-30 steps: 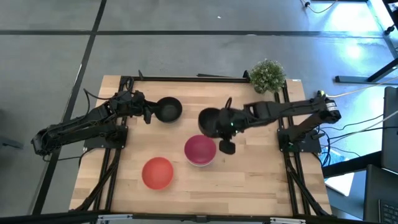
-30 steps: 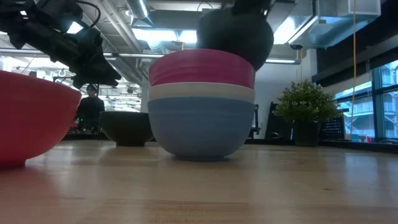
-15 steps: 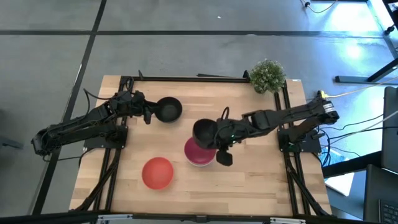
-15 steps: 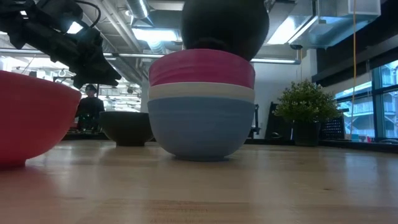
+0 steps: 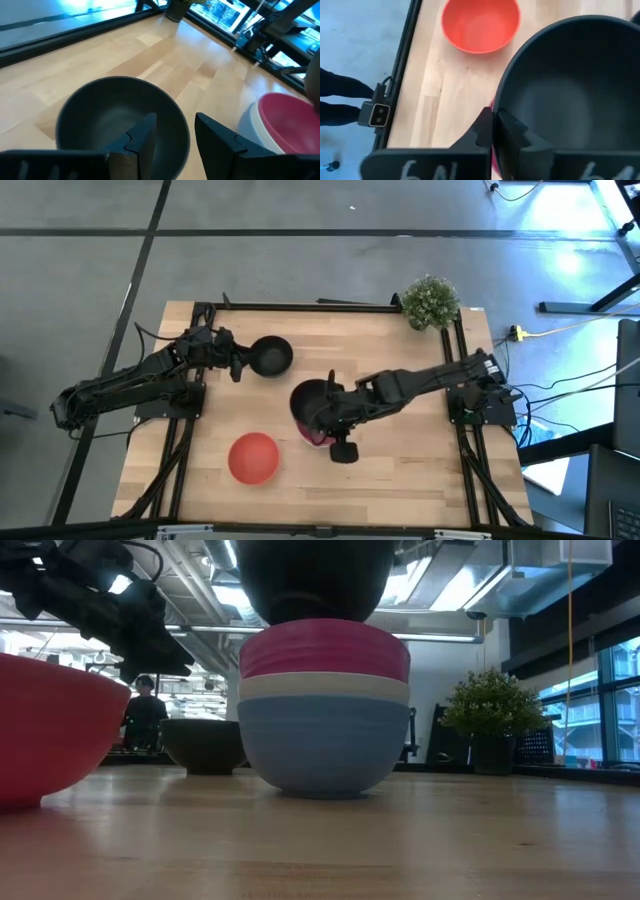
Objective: Nest bowls inside each other
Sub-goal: Stack the right black bowl on top of the pink bowl
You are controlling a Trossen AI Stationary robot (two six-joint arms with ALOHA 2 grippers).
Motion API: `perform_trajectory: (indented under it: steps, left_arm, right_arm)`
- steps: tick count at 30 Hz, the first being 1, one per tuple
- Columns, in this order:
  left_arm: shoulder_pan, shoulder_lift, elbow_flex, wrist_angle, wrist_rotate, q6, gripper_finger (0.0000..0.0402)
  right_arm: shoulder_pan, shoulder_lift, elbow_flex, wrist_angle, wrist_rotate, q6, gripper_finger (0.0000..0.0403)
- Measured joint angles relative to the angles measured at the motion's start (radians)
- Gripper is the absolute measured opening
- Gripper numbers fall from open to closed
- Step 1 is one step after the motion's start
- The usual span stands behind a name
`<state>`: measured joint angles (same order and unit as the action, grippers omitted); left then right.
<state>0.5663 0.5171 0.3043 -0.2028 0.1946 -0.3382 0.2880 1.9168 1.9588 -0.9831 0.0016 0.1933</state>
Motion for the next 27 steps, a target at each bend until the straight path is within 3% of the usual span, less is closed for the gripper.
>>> perform_trajectory:
  steps: [27]
  left_arm:
    - [0.0, 0.0, 0.0, -0.07, 0.009, 0.014, 0.0131]
  right_arm:
    - [0.037, 0.11, -0.002, -0.034, 0.005, 0.084, 0.0009]
